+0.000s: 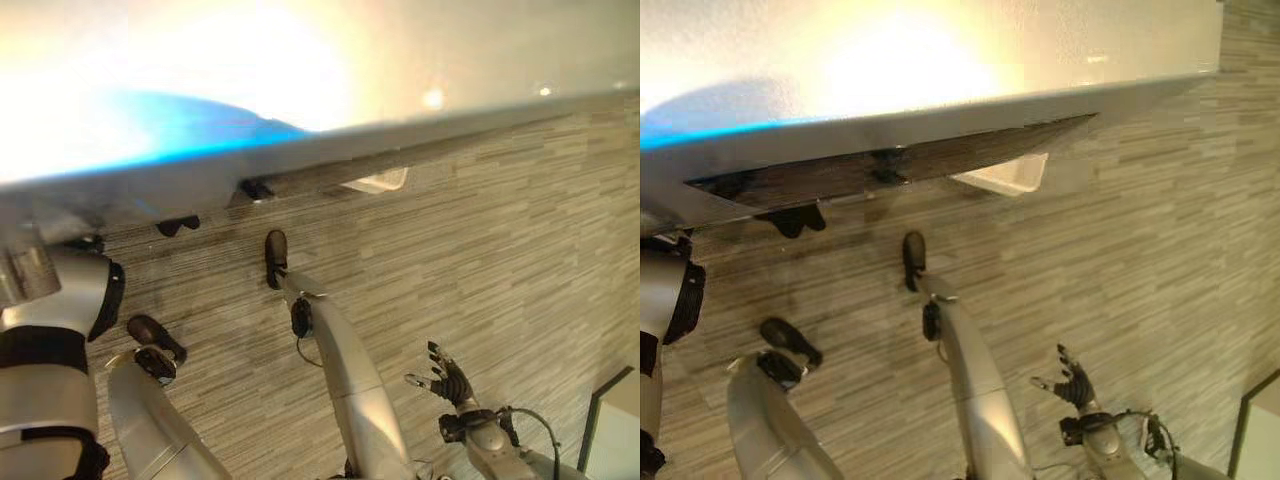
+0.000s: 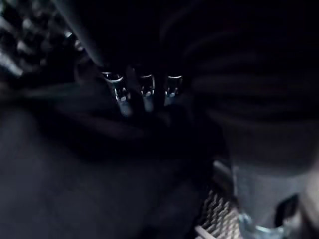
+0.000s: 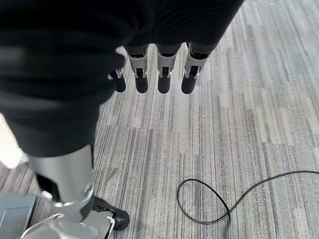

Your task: Grab the laundry basket,head to the washer,open it,put in the laundry and shut it.

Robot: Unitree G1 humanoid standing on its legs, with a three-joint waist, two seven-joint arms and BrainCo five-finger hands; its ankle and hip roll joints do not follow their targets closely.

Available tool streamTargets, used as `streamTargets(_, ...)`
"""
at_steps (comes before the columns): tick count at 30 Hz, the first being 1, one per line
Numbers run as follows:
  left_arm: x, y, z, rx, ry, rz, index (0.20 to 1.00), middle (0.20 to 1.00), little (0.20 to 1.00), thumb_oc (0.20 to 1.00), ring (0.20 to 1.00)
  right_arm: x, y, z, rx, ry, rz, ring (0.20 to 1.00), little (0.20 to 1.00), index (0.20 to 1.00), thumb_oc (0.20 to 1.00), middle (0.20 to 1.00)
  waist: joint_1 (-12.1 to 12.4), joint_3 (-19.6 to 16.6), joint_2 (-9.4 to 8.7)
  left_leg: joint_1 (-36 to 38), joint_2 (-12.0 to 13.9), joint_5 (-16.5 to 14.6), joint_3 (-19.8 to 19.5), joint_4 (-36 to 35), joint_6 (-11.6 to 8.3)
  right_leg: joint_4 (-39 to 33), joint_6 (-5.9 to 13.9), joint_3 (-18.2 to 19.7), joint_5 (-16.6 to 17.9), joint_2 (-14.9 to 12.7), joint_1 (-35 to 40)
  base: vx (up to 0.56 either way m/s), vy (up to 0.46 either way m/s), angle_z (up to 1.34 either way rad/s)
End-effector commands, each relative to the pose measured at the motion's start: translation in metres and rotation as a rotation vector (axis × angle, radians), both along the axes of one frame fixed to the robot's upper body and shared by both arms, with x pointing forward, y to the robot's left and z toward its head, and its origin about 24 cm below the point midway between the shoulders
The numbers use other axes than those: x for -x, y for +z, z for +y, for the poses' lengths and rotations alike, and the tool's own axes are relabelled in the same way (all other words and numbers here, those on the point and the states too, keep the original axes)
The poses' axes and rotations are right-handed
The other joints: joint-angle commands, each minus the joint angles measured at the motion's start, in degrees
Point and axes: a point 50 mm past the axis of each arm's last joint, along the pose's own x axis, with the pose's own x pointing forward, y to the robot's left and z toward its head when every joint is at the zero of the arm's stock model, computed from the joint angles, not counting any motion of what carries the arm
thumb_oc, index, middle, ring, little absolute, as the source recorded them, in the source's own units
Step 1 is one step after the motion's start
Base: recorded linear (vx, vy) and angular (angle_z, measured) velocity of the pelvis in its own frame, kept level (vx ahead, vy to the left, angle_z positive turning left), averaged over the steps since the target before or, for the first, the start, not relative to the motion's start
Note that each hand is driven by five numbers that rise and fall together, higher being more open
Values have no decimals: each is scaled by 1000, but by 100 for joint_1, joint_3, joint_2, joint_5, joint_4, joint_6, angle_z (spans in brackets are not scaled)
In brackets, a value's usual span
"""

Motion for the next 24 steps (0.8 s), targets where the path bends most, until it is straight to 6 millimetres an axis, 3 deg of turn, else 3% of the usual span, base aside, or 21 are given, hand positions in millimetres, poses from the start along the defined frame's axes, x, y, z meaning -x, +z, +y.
streamTargets(1,19,11,33,-106,95,58,1000,1000,1000,1000,1000,12,-2,-30,64,-36,59,1000,1000,1000,1000,1000,-161,-364,456,732,-168,94,76,-48,75,50,755,112,-369,-221,595,-62,27,7)
streamTargets(7,17,-6,30,-361,176,169,1000,1000,1000,1000,1000,7,1,-31,72,-10,46,1000,1000,1000,1000,1000,-83,-182,462,1380,-382,403,288,-830,42,-421,793,217,-151,-377,1032,-53,26,15)
streamTargets(9,16,-30,34,-382,175,243,1000,1000,1000,1000,1000,12,-2,-36,96,-10,71,1000,1000,1000,1000,1000,-40,-27,465,1810,-576,536,383,-1330,72,-727,827,286,-20,-489,1358,-68,34,11)
streamTargets(13,16,-48,37,-407,187,302,1000,1000,1000,1000,1000,14,-3,-40,119,-11,83,1000,1000,1000,1000,1000,2,70,458,2108,-717,617,463,-1646,94,-936,853,340,68,-546,1582,-49,26,13)
streamTargets(14,14,-77,34,-417,175,380,1000,1000,1000,1000,1000,18,-6,-45,143,-29,107,1000,1000,1000,1000,1000,41,198,453,2505,-902,779,522,-2072,109,-1218,883,363,178,-623,1937,-58,9,3)
streamTargets(15,14,-77,34,-417,175,380,1000,1000,1000,1000,1000,18,-6,-45,143,-29,107,1000,1000,1000,1000,1000,41,201,451,2512,-904,781,525,-2077,109,-1220,883,364,179,-624,1942,-78,6,8)
streamTargets(16,16,-97,36,-374,164,426,1000,1000,1000,1000,1000,19,-7,-48,150,-37,115,1000,1000,1000,1000,1000,60,223,457,2707,-1008,869,540,-2314,108,-1387,912,378,251,-655,2128,-25,-1,14)
streamTargets(17,16,-97,36,-372,164,427,1000,1000,1000,1000,1000,19,-7,-48,151,-37,116,1000,1000,1000,1000,1000,54,236,453,2745,-1021,883,550,-2346,109,-1400,915,383,257,-661,2155,-44,-12,23)
streamTargets(18,16,-114,33,-380,151,459,1000,1000,1000,1000,1000,23,-9,-51,166,-48,134,1000,1000,1000,1000,1000,101,270,492,3000,-1157,1047,558,-2686,84,-1609,940,376,340,-728,2401,-28,-28,22)
streamTargets(20,16,-118,31,-395,150,470,1000,1000,1000,1000,1000,24,-10,-51,173,-45,140,1000,1000,1000,1000,1000,121,285,496,3083,-1216,1101,542,-2780,88,-1644,942,352,353,-744,2481,-21,-39,22)
streamTargets(24,14,-148,11,-367,87,479,1000,1000,1000,1000,1000,23,-11,-57,238,-37,161,1000,1000,1000,1000,1000,325,374,604,3565,-1464,1458,422,-3443,50,-1800,962,228,338,-916,2986,-22,-59,28)
